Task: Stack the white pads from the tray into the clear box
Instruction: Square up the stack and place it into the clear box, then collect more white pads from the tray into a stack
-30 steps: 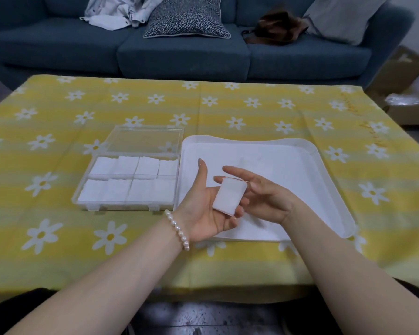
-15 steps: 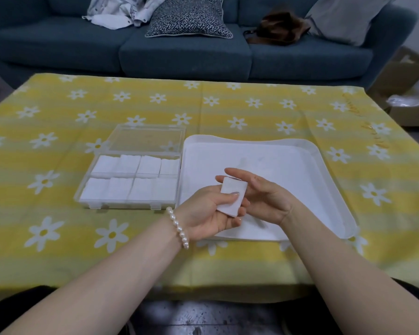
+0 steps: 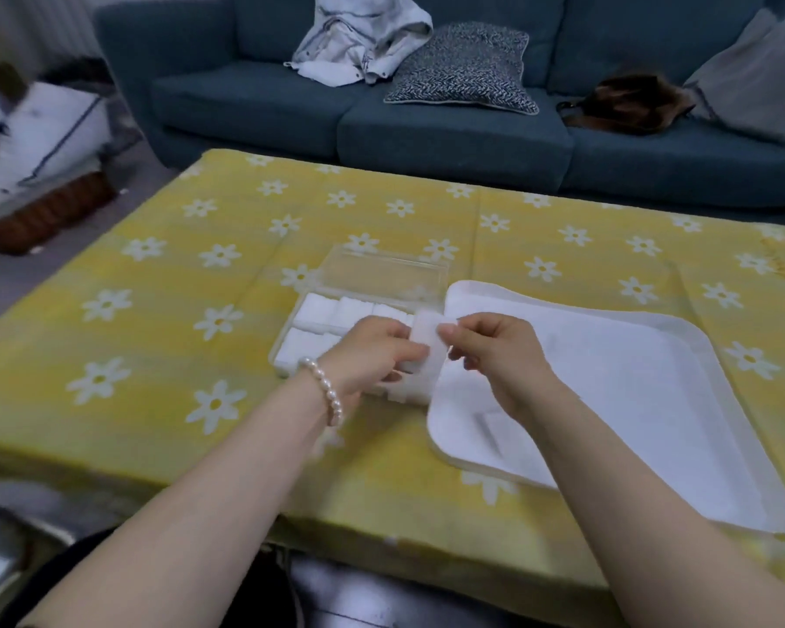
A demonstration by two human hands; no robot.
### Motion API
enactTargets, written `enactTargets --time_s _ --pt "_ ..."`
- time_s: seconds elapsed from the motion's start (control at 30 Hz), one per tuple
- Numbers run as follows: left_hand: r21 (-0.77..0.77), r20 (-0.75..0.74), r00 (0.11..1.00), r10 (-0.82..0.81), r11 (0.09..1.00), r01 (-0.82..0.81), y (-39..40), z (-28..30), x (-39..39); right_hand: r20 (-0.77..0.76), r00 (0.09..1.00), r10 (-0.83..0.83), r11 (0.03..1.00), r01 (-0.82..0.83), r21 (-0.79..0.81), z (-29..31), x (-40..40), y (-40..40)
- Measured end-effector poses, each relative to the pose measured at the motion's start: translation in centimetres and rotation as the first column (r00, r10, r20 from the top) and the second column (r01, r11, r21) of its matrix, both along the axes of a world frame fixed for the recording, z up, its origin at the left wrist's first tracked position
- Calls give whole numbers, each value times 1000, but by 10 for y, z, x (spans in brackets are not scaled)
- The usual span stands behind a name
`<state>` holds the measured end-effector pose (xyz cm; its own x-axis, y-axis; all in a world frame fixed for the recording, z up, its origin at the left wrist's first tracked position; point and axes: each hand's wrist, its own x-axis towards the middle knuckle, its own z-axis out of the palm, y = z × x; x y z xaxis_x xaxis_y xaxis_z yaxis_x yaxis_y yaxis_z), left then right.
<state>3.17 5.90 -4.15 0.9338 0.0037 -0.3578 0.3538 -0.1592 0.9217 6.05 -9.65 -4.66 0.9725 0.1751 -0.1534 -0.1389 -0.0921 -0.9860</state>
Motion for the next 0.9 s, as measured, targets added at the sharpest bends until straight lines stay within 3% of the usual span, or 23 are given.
enactTargets --time_s 0.13,0.27,0.47,0.77,0.9 --pt "302 186 944 274 898 -320 77 -5 7 -249 967 -46 989 79 128 -2 17 69" --pt "442 181 924 337 811 -383 118 -22 5 -375 927 -24 1000 18 -18 -14 25 126" --pt "539 167 935 314 765 -353 127 -42 7 -309 950 -48 904 -90 -417 -33 36 157" --pt "634 171 944 283 701 -325 118 -46 6 -157 984 -82 882 -2 -472 -62 29 165" --pt "686 187 950 251 659 -309 114 -50 9 -78 995 -60 812 3 -583 -66 28 169"
